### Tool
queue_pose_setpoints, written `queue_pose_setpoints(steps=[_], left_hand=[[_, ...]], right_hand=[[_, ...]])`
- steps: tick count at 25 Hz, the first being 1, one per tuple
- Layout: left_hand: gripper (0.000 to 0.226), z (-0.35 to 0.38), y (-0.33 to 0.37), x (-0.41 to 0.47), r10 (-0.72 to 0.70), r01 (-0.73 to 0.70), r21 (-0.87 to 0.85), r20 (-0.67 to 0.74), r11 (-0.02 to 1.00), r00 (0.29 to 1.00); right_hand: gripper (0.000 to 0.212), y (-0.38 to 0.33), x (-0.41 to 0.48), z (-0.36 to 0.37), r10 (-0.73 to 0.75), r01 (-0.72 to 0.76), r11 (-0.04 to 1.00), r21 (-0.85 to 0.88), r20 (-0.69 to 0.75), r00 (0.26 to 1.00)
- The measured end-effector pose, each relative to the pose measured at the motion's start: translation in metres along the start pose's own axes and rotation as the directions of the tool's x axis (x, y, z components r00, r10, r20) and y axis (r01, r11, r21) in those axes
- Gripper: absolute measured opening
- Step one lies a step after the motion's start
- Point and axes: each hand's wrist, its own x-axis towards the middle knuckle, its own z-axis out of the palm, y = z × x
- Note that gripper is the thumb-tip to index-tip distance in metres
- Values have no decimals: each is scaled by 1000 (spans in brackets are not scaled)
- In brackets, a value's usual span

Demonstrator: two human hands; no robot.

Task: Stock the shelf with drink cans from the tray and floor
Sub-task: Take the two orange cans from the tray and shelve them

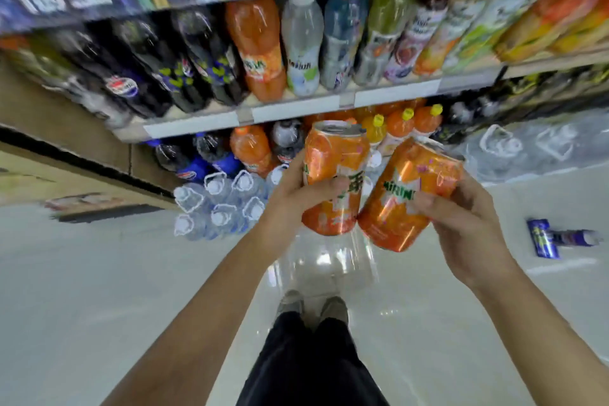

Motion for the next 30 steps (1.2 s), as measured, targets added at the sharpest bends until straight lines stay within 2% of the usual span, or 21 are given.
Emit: queue_pose_setpoints(steps=[3, 6, 9, 12, 15, 19, 22, 24, 26, 30], left_hand=[[38, 10, 80, -22, 66, -68, -78, -23, 995, 998], [48, 19, 148, -44, 129, -130, -73, -11, 989, 992], [73, 31, 203, -68, 220, -220, 5, 6, 975, 975], [94, 38, 253, -86, 307, -308, 74, 26, 949, 951], [79, 45, 311, -98, 424, -437, 158, 111, 885, 899], [65, 55, 378, -118, 542, -562, 145, 154, 815, 826], [80, 60, 410, -131, 594, -610, 134, 146, 781, 791], [81, 61, 427, -135, 634, -644, 140, 116, 752, 765], [77, 64, 442, -136, 671, -678, 171, 108, 715, 734], [52, 67, 485, -134, 746, -745, 281, 128, 605, 654]], right_hand=[[34, -73, -7, 30, -34, 30, 994, 106, 38, 999], [37, -142, -11, 58, -96, 84, 987, 136, 84, 992], [33, -201, -16, 85, -182, 163, 974, 157, 110, 977], [43, -248, -22, 109, -238, 207, 959, 194, 154, 959], [59, -299, -26, 129, -318, 285, 943, 174, 214, 924], [63, -356, -32, 154, -447, 406, 893, 196, 276, 851], [59, -387, -37, 169, -523, 470, 851, 233, 313, 793], [54, -408, -41, 176, -576, 531, 817, 225, 342, 742], [53, -424, -42, 182, -626, 588, 778, 220, 349, 697], [54, -464, -39, 195, -690, 662, 721, 206, 305, 656]])
